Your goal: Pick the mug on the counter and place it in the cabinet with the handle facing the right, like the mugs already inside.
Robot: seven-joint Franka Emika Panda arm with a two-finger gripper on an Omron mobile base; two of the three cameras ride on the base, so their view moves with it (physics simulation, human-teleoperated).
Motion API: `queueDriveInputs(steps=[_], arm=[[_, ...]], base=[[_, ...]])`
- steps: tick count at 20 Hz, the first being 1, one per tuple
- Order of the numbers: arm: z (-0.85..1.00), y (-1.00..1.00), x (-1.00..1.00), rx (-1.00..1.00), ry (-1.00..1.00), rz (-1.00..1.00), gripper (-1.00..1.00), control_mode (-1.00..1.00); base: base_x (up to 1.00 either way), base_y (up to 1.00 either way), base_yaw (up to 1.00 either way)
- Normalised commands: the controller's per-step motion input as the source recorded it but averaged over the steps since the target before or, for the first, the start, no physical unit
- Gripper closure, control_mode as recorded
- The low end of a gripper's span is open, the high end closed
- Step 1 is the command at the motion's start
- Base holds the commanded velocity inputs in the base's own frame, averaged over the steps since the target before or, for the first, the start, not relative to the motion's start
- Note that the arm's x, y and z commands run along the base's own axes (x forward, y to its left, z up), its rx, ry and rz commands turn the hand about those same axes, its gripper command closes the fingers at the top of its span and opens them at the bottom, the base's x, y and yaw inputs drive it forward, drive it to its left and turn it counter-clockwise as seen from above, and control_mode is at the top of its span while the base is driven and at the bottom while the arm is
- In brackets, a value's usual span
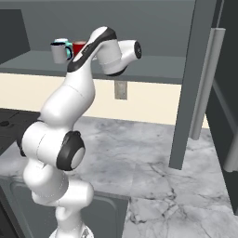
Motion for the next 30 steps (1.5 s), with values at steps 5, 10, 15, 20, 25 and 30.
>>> queueDriveInputs(steps=[5,10,15,20,25,30], arm=[[-0.02,0.0,0.24,0.0,0.0,0.0,1.0,-1.0],[-0.08,0.0,0.23,0.0,0.0,0.0,1.0,-1.0],[-0.13,0.0,0.23,0.0,0.0,0.0,1.0,-1.0],[-0.06,0.01,0.25,0.0,0.0,0.0,1.0,-1.0],[-0.06,0.04,0.23,0.0,0.0,0.0,1.0,-1.0],[-0.08,0.03,0.21,0.0,0.0,0.0,1.0,-1.0]], base=[[0.0,0.0,0.0],[0.0,0.0,0.0],[0.0,0.0,0.0],[0.0,0.0,0.0],[0.0,0.0,0.0],[0.0,0.0,0.0]])
